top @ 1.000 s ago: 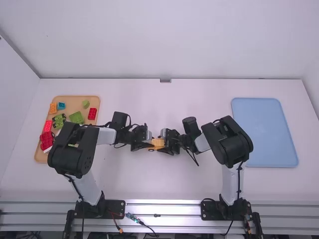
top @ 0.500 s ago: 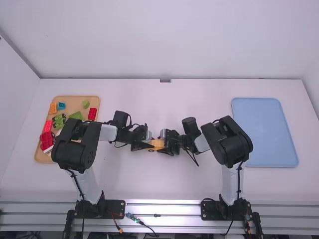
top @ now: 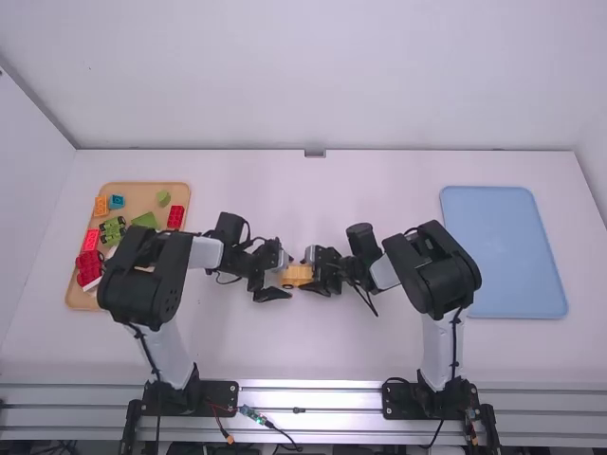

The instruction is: Assemble lego blocks to make yellow taxi

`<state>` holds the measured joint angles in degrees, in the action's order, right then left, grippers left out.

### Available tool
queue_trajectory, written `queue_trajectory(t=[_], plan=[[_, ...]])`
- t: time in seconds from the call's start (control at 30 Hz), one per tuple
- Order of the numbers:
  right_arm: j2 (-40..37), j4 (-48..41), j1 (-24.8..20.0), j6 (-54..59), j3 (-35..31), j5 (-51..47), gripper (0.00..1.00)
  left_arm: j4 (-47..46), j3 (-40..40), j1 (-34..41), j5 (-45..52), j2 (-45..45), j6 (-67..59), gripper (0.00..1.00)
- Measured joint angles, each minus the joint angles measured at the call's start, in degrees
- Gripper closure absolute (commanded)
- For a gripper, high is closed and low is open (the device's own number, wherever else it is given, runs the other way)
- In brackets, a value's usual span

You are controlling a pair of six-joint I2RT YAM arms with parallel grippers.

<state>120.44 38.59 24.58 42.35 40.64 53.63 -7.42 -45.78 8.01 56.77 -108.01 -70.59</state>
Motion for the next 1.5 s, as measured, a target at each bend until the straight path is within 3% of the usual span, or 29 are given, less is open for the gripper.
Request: queue_trajectory(t=[0.07,0.17,0.23,0.27,0.3,0.67,1.1,1.5], plan=[[0.00,0.00,0.00,0.00,0.00,0.00,0.34,-4.11,-0.90,-0.39,0.00,2.40,-1.18,0.02],[0.00,0.00,0.00,0.02,0.00,0.00,0.34,-6.34,-1.77,-1.01,0.02,5.25,-2.62,0.18],[0.00,-0.02,0.00,0.02,0.00,0.00,0.34,-5.97,-2.27,-1.27,0.13,7.17,-3.19,0.72],[0.00,0.00,0.00,0.04,0.00,-0.02,0.34,-5.14,-2.27,-1.27,0.09,7.45,-3.41,0.92],[0.00,0.00,0.00,0.02,0.00,-0.02,0.34,-4.72,-2.25,-1.27,0.07,7.52,-3.43,0.98],[0.00,0.02,0.02,0.00,0.00,-0.02,0.34,10.34,3.50,-1.27,0.02,6.64,3.15,0.98],[0.00,0.02,0.00,0.04,0.00,-0.04,0.34,8.92,-0.33,-0.96,1.68,-0.11,7.91,0.98],[0.00,0.02,0.00,0.02,0.00,-0.02,0.34,3.30,-2.60,2.19,0.13,-0.59,8.07,0.98]])
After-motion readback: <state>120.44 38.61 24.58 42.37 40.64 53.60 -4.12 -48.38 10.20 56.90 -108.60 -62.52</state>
